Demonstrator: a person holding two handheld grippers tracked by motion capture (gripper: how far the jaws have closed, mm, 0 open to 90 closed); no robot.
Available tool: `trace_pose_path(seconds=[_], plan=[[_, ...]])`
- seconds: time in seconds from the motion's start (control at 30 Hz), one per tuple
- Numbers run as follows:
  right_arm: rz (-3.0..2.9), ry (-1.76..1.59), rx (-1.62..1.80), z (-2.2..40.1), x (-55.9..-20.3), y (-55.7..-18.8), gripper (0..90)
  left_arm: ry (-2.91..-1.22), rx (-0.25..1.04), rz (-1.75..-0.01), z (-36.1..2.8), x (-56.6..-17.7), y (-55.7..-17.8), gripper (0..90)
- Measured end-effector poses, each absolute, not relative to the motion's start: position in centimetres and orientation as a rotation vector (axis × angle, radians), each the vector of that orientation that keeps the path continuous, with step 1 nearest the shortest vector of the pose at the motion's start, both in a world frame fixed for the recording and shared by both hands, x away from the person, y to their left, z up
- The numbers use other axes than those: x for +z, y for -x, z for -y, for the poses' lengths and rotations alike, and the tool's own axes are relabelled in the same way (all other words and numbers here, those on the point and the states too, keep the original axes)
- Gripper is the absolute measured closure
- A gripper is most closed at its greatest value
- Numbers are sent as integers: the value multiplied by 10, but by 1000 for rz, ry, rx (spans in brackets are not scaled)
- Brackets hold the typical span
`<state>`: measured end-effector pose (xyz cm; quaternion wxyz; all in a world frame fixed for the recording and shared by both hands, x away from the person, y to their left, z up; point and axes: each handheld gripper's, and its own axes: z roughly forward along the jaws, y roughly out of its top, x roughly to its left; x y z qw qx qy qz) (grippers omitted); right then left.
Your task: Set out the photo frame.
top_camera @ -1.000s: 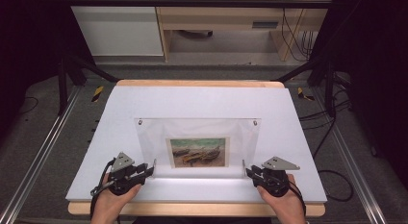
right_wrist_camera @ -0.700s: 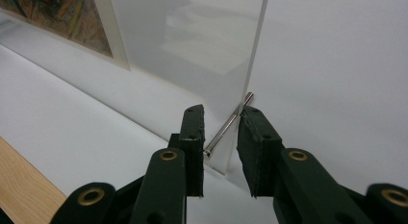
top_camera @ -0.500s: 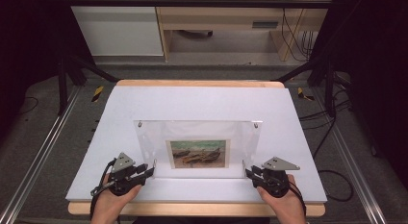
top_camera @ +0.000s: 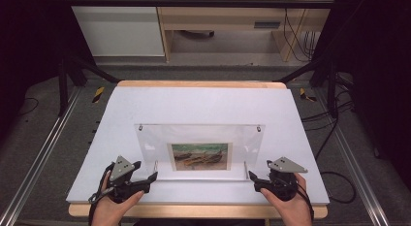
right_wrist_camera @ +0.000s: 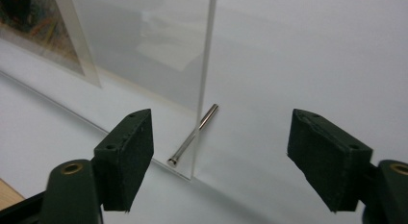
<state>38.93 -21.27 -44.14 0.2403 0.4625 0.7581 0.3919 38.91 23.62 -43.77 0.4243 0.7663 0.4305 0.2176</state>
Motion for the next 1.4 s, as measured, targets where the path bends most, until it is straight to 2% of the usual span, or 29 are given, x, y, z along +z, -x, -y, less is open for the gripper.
trace_pose_path(seconds=[0.13,0.43,0.7,1.07,1.2,1.4], plan=[[-2026,-1279,1064,223,-438,-387,184,-1879,557,-1093,-244,-433,-389,185],[-1949,-1325,1043,247,-439,-390,129,-1813,622,-1137,-265,-428,-393,133],[-1903,-1360,976,258,-445,-403,121,-1784,690,-1157,-281,-431,-402,87],[-1842,-1450,884,271,-457,-438,147,-1726,831,-1273,-313,-445,-434,75],[-1845,-1464,867,270,-459,-452,155,-1763,878,-1245,-310,-446,-446,75],[-1886,-1464,853,264,-461,-461,145,-1877,815,-1235,-295,-452,-452,68]])
